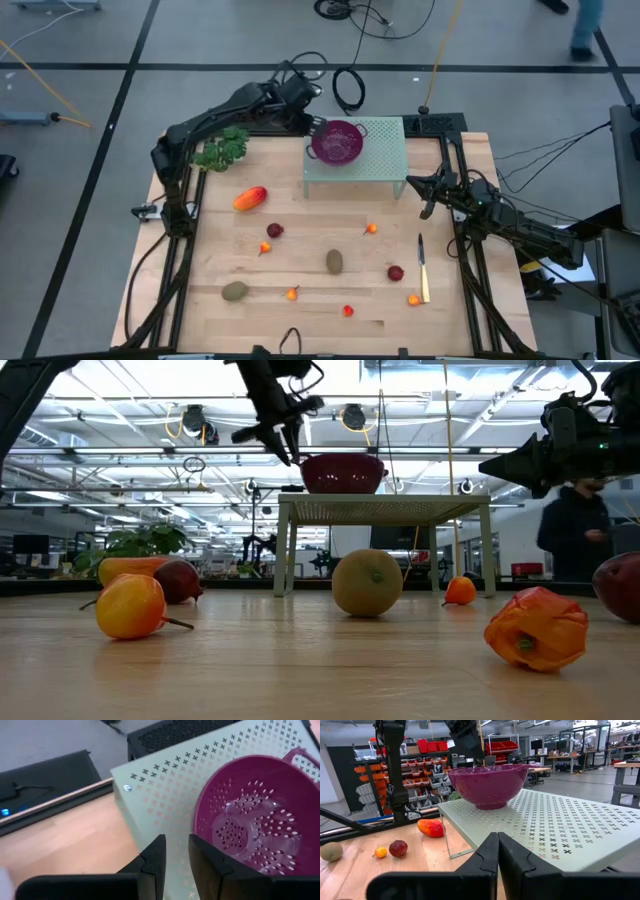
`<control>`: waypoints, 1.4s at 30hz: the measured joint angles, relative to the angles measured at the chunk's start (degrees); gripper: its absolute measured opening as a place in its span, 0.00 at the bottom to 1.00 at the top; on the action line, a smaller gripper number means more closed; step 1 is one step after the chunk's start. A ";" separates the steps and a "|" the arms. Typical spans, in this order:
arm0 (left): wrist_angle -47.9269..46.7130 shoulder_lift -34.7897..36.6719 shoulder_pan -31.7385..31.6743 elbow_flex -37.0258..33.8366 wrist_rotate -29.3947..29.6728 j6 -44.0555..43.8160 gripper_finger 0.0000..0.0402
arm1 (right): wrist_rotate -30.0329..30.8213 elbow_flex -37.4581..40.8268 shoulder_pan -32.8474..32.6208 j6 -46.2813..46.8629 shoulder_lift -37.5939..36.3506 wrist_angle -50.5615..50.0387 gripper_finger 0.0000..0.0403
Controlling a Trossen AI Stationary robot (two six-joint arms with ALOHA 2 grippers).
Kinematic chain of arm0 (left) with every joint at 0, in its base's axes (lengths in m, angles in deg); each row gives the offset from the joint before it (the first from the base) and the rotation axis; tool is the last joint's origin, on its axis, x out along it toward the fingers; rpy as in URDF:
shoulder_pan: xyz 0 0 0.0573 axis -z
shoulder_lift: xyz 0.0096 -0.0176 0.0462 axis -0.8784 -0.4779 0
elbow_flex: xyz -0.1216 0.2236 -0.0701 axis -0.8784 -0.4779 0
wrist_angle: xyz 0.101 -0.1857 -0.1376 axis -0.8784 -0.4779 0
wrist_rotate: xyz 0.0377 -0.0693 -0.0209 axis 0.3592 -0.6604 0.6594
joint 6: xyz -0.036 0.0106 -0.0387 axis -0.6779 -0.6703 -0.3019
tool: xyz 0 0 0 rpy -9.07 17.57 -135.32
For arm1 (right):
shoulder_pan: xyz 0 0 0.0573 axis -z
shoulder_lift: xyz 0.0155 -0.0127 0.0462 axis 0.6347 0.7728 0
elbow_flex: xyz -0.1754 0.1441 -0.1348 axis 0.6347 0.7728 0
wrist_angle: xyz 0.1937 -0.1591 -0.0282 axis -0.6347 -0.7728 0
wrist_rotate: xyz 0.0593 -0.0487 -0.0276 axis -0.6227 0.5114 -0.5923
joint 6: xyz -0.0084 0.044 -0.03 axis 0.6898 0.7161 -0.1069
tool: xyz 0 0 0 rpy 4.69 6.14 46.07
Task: Pick & Place Fruit
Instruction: Put the mango in the violet strainer bowl on the shelf
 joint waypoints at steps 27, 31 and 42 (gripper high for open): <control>-25.93 10.83 19.65 -0.70 13.66 -3.63 0.01 | 0.00 -0.01 0.00 -0.01 0.02 0.00 0.00; -26.10 11.07 23.16 -1.05 13.16 -3.68 0.01 | 0.00 0.00 0.00 0.00 0.02 0.00 0.00; -26.08 11.12 29.63 -2.05 13.18 -7.65 0.01 | 0.00 -0.02 0.00 0.00 0.02 0.00 0.00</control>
